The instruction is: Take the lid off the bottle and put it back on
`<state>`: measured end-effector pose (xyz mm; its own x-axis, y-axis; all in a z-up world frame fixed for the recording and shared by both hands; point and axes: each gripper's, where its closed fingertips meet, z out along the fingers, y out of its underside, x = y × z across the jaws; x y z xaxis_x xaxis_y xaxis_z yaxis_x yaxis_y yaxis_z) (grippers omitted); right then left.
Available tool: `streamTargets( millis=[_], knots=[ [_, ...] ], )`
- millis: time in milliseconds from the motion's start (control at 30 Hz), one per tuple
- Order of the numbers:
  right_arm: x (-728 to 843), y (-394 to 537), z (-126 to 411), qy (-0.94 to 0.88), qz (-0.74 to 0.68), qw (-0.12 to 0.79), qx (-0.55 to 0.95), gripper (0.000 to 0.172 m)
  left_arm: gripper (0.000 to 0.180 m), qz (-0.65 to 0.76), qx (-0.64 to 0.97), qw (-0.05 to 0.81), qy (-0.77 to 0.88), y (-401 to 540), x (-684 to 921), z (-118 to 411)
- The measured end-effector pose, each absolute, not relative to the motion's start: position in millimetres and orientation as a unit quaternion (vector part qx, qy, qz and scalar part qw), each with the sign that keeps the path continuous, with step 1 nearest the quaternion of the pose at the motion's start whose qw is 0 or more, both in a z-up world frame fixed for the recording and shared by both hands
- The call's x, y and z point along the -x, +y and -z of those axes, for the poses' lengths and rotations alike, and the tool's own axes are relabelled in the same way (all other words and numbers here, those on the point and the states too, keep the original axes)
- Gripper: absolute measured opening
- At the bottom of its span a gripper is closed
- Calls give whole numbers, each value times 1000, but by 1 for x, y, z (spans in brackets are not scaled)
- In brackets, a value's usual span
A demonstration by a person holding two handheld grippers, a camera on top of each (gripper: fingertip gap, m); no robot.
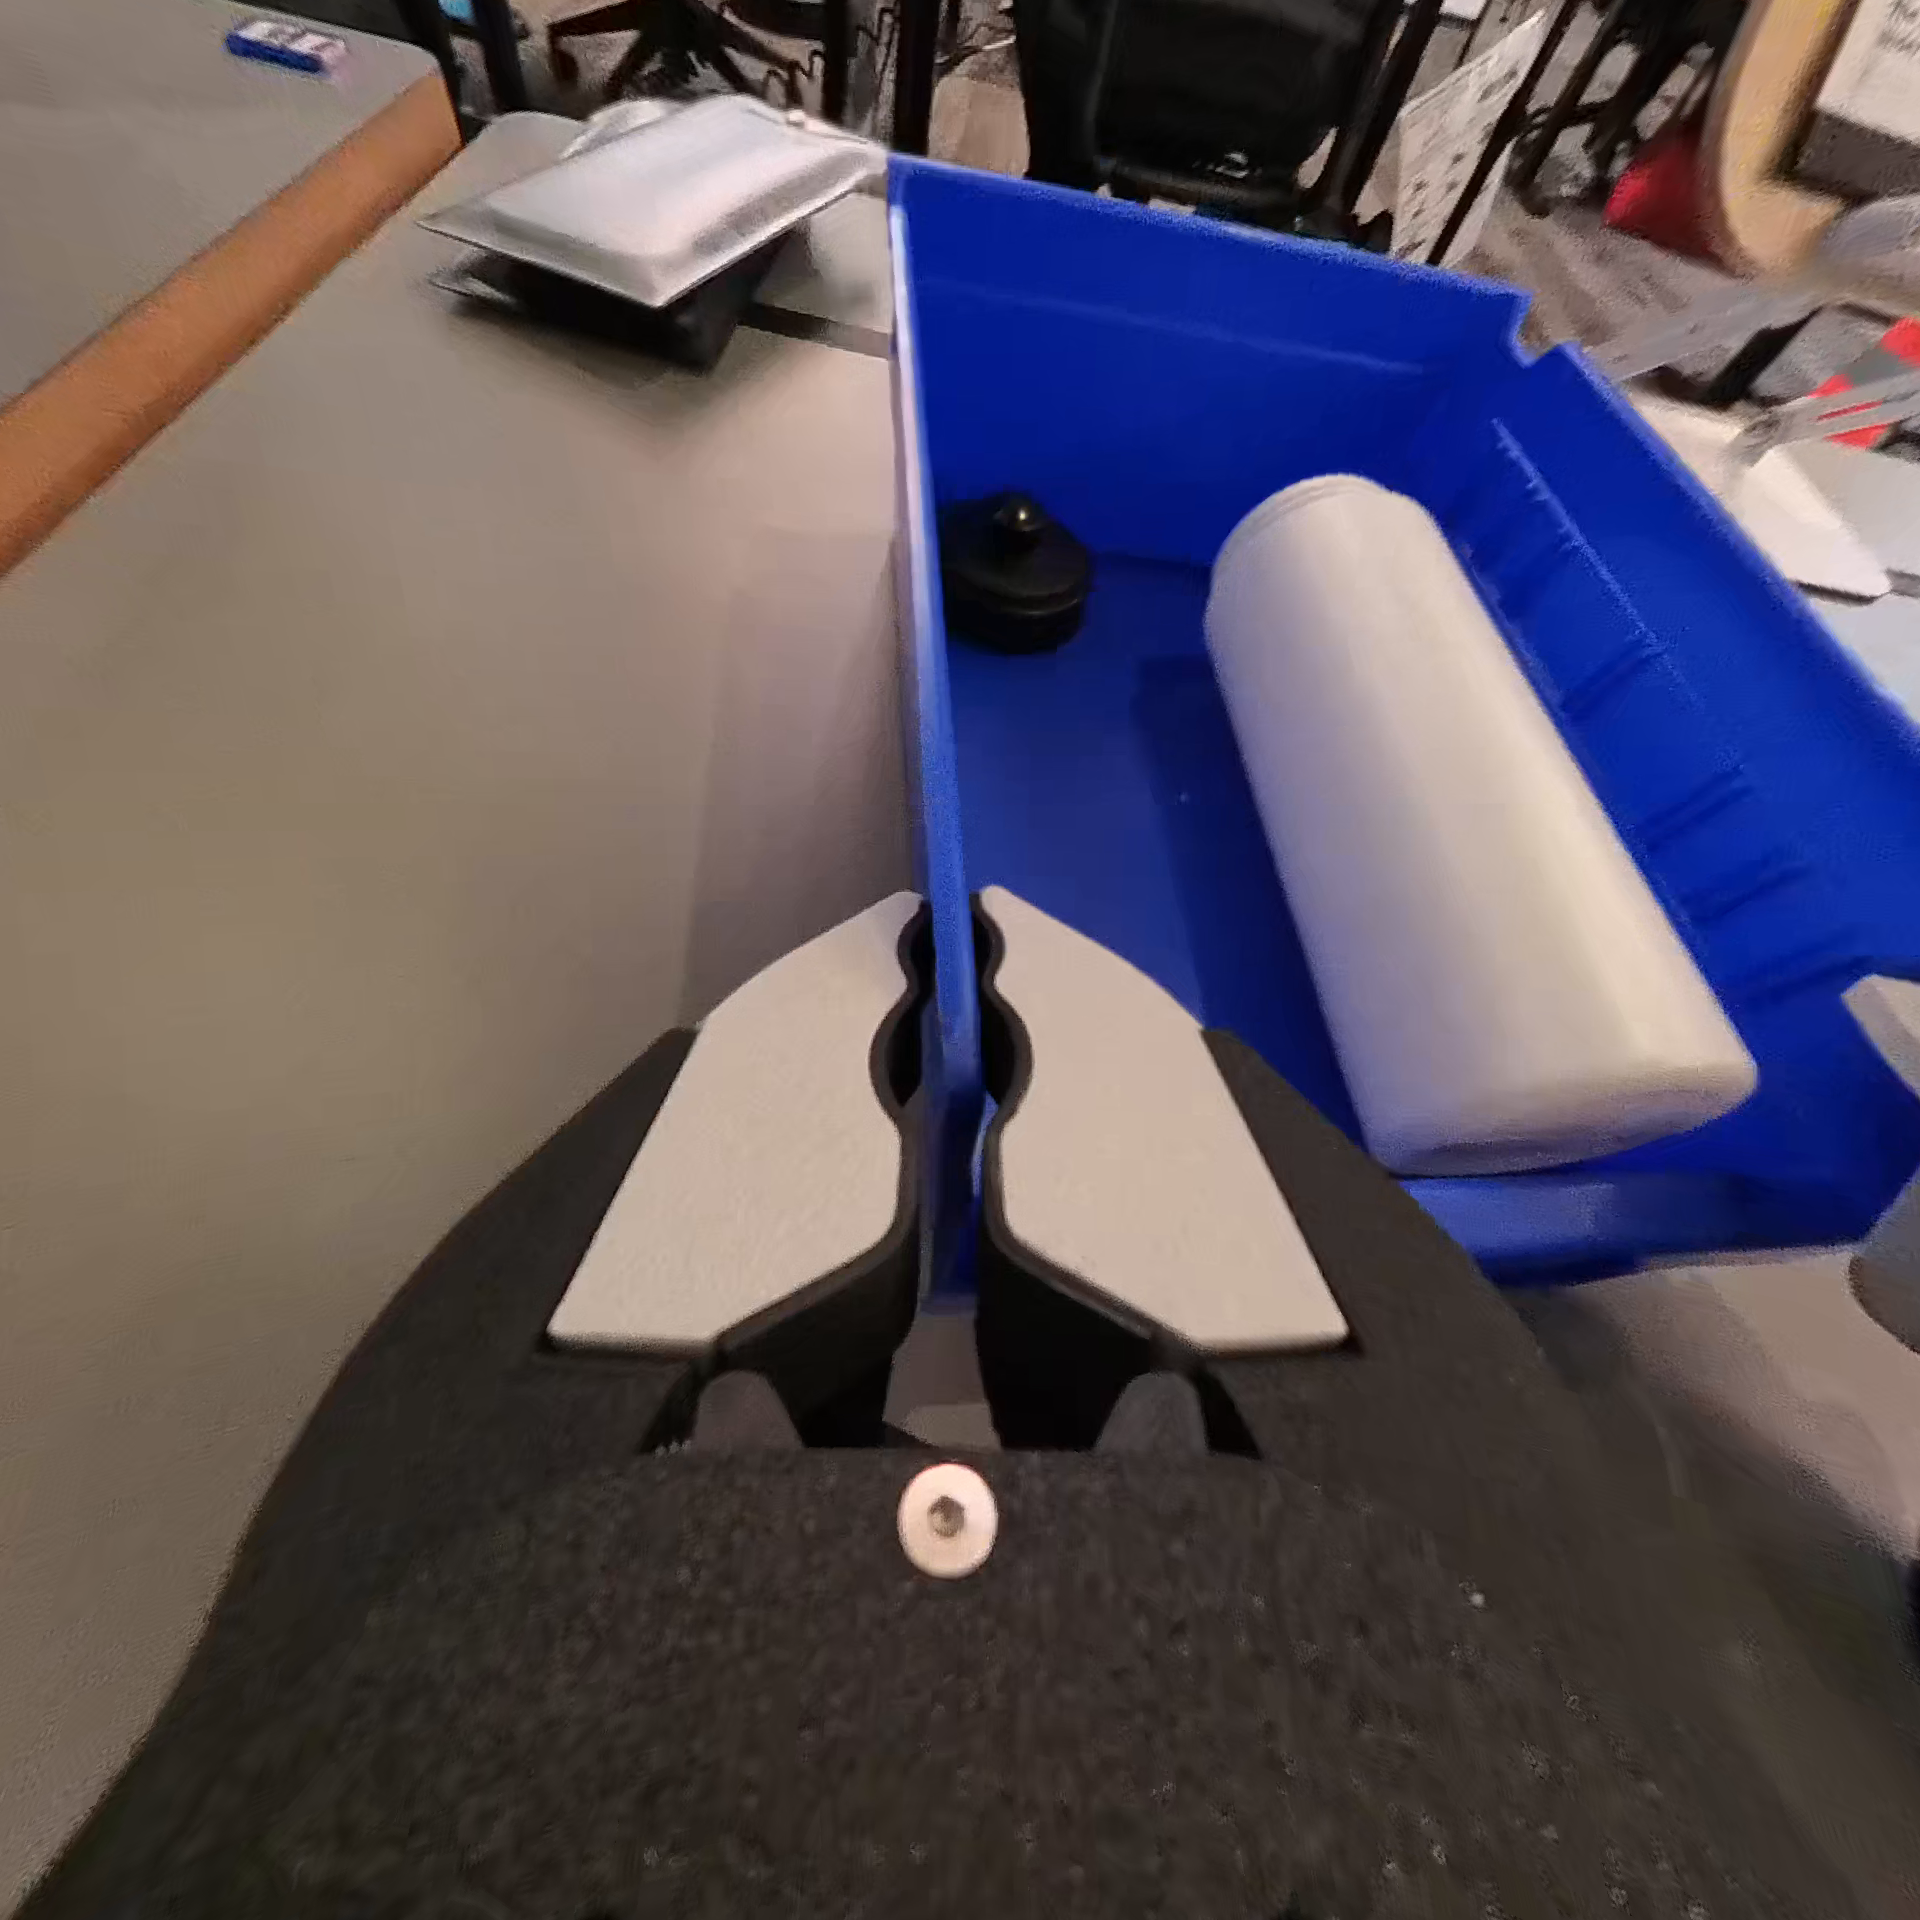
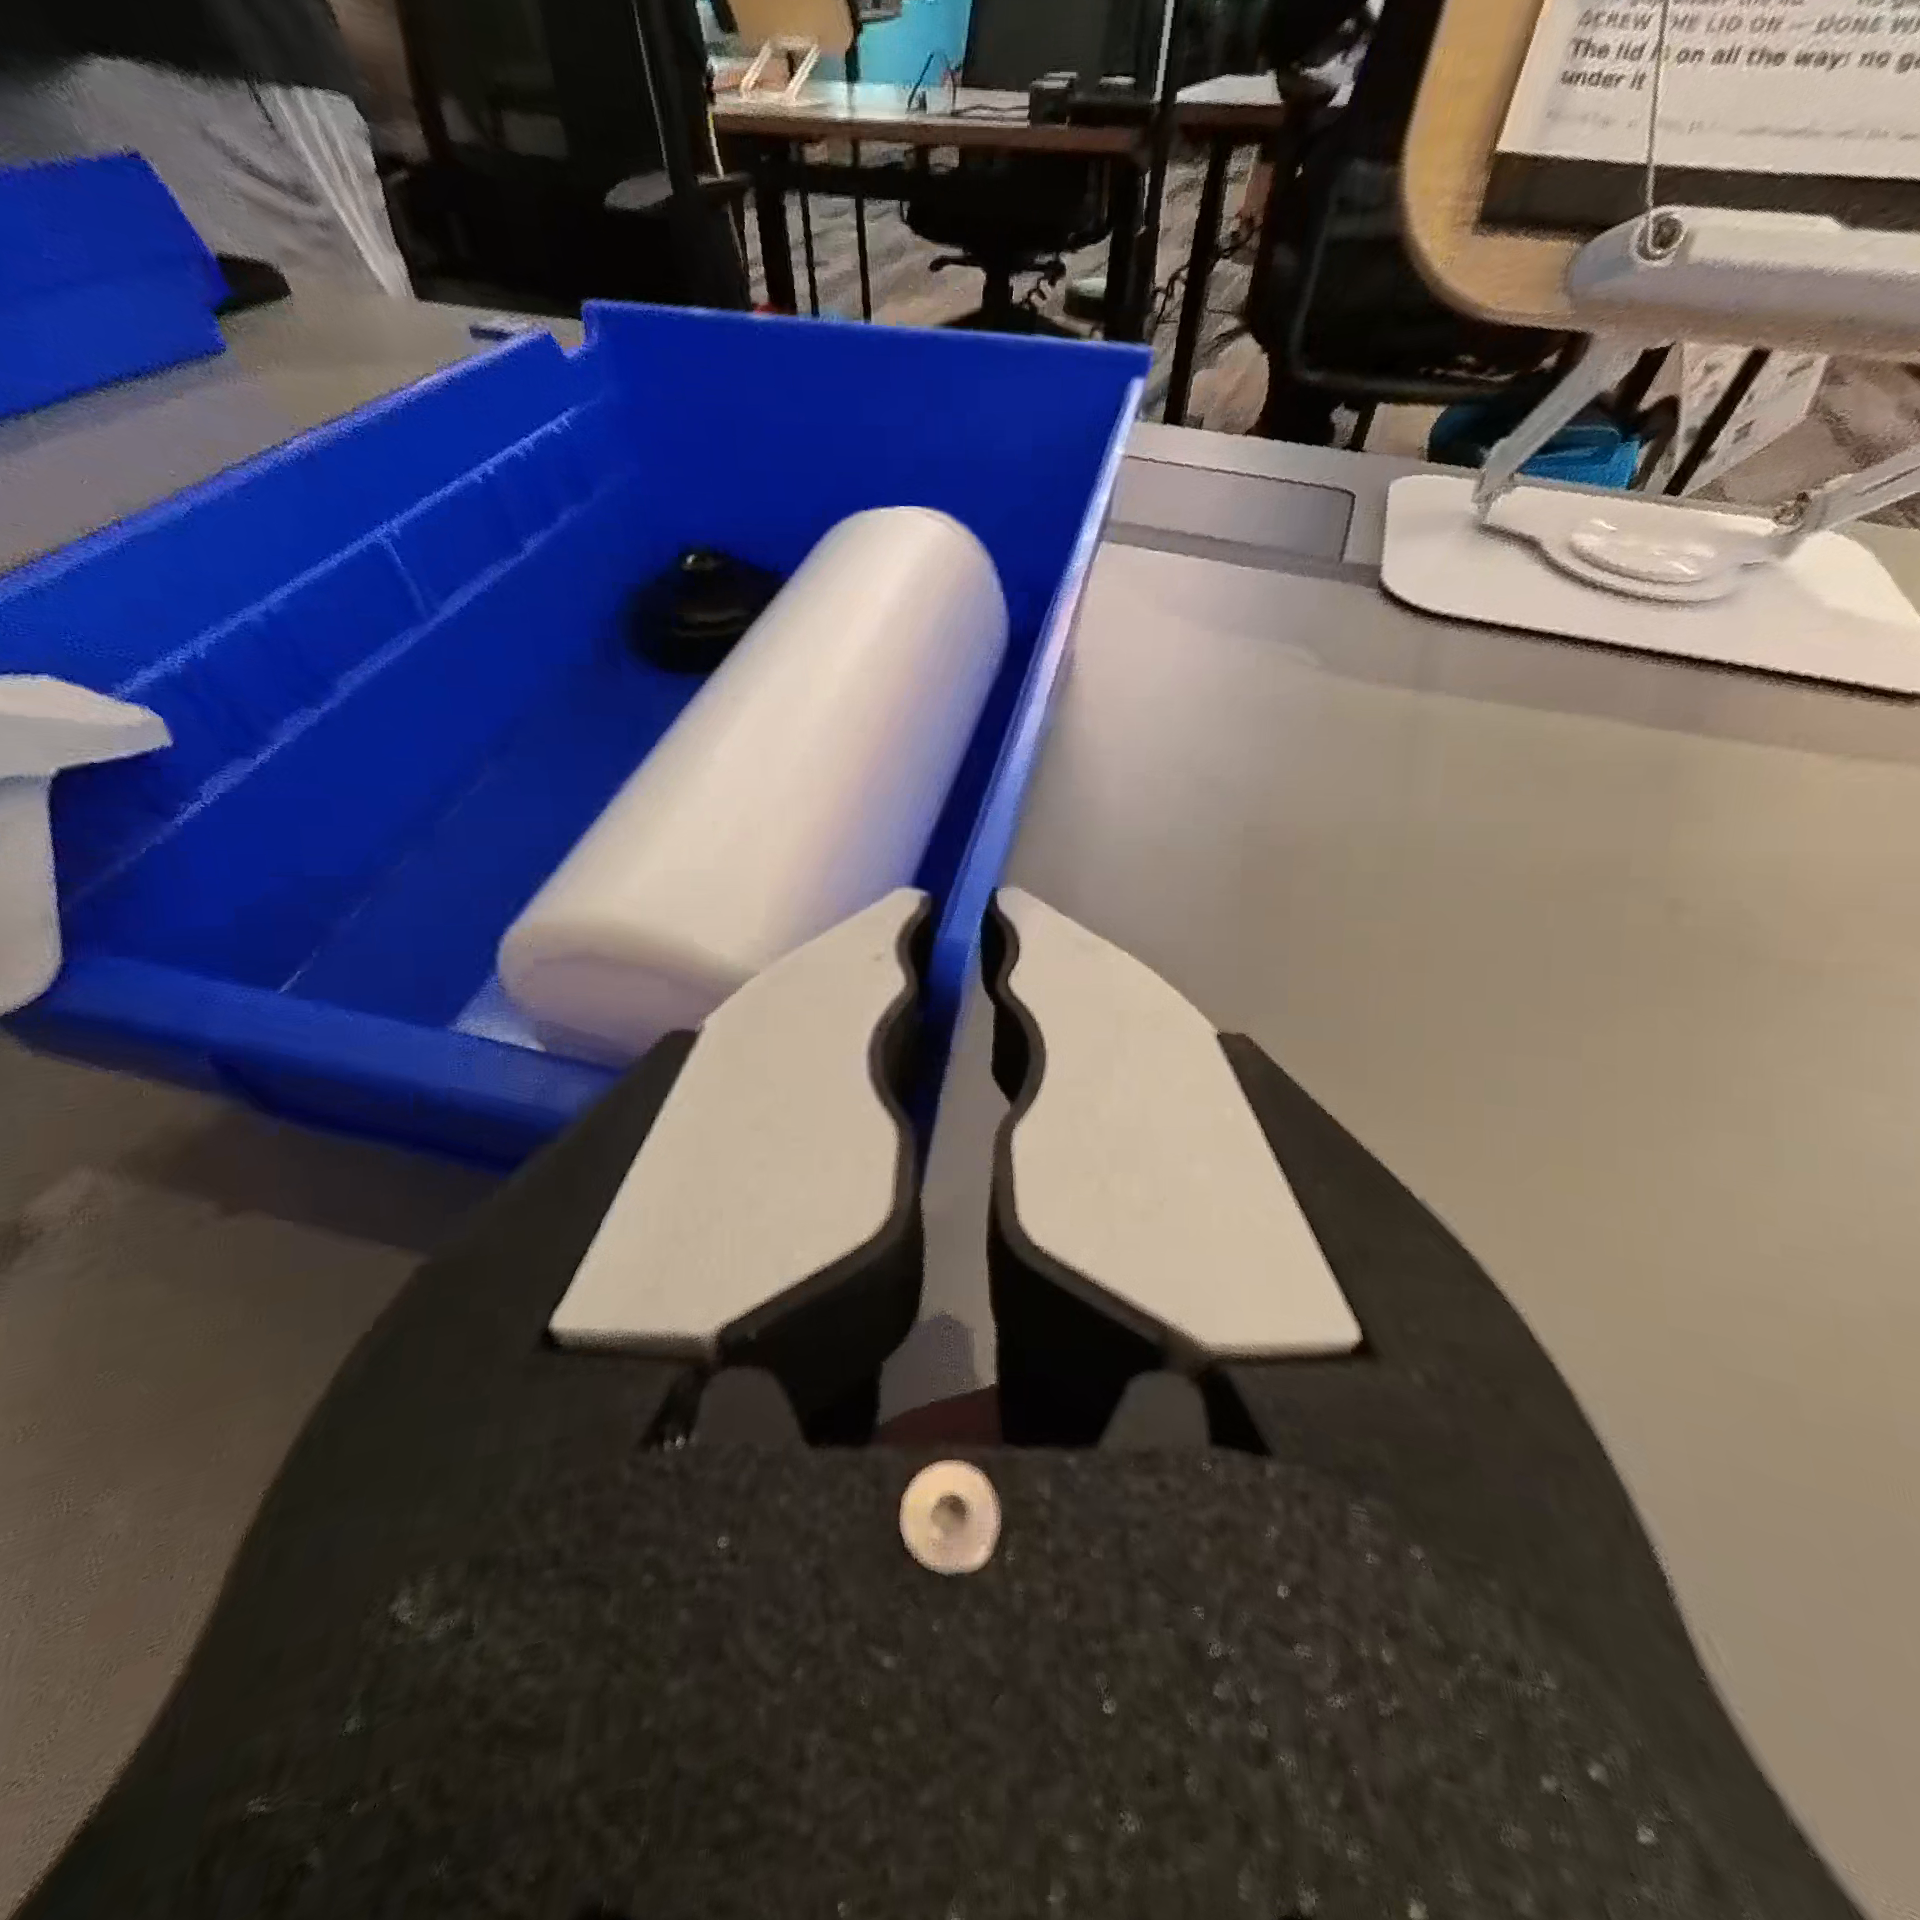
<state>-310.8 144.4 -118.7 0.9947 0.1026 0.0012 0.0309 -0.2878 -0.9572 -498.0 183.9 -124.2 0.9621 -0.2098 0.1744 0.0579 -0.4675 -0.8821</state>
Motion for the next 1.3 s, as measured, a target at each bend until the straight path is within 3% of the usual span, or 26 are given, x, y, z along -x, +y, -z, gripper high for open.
streamTargets(
  millis=[333, 433, 533, 667, 800, 967, 1033, 1133, 1233, 1300],
  knots=[
    [328, 143, 135, -83, -141, 498, 851, 23, 5, 129, 847, 513, 42, 197, 504, 124],
    [322, 125, 132, -112, -195, 437, 871, 35, 33, 94, 850, 518, 24, 191, 518, 105],
    [305, 88, 116, -176, -275, 398, 857, 39, 36, 118, 821, 558, 31, 177, 514, 56],
    [246, 54, 87, -191, -338, 436, 812, 41, 60, 158, 810, 558, 90, 160, 467, 22],
    [160, 35, 85, -204, -272, 487, 805, 43, 72, 349, 754, 520, 199, 111, 342, 8],
    [50, 11, 102, -155, -161, 546, 808, 44, 79, 442, 739, 426, 278, 25, 222, 45],
    [15, -3, 112, -114, -135, 562, 808, 44, 78, 433, 742, 430, 278, 11, 201, 67],
    [-14, -22, 129, -89, -115, 557, 818, 44, 61, 319, 766, 487, 273, 17, 206, 119],
    [-24, -25, 124, -101, -87, 567, 813, 44, 72, 312, 755, 493, 301, 15, 197, 113],
    [-29, -25, 122, -105, -60, 585, 802, 42, 70, 301, 759, 498, 293, 22, 201, 116]
  ],
)
